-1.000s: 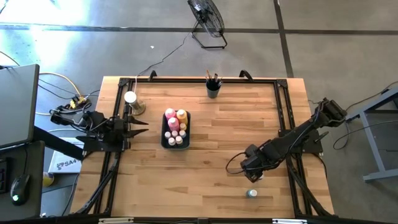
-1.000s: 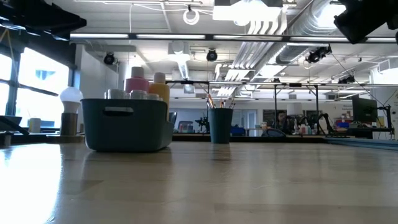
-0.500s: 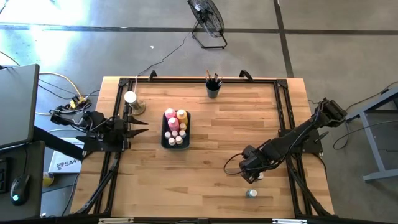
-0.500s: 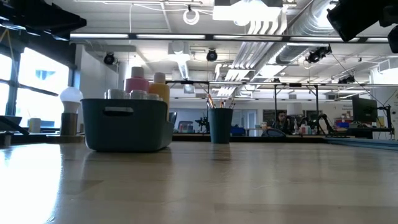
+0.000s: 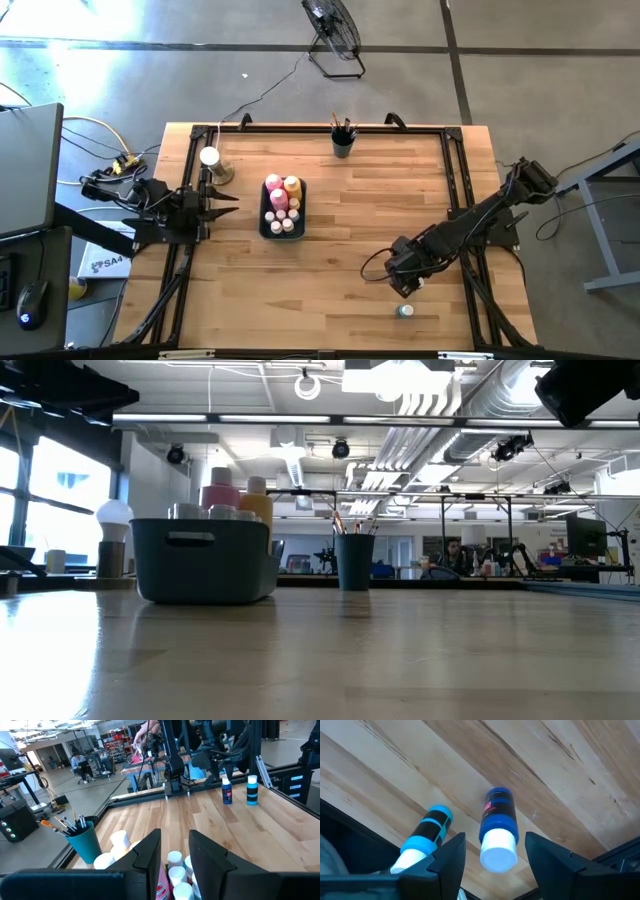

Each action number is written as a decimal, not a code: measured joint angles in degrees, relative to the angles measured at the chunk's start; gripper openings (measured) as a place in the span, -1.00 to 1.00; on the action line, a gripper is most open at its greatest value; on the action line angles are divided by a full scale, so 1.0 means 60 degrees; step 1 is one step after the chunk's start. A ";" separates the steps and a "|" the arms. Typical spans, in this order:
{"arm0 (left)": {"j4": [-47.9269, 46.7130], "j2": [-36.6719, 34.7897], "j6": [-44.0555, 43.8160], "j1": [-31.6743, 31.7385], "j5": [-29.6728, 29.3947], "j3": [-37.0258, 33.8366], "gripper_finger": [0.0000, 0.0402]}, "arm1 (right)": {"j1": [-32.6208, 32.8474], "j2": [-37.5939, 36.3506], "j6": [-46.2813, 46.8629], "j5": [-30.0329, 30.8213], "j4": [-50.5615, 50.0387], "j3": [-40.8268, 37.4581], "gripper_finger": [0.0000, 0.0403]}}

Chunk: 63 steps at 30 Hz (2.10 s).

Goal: Pick & Place Paint Supplies
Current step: Put the blue paint bottle into the green bin

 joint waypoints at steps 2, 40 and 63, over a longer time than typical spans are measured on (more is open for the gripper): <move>0.0000 0.0000 0.0000 0.0000 0.0000 0.0000 -0.52 | 0.0015 0.0000 -0.0007 0.0003 0.0000 0.0000 -0.01; -0.0095 0.0003 -0.0251 0.0000 0.0004 0.0007 -0.52 | 0.1600 0.0000 0.1024 0.1756 -0.0145 0.0000 -0.01; -0.0248 0.0004 -0.0448 0.0000 0.0004 0.0007 -0.52 | 0.1832 0.0574 0.1147 0.1861 -0.0215 0.0000 -0.01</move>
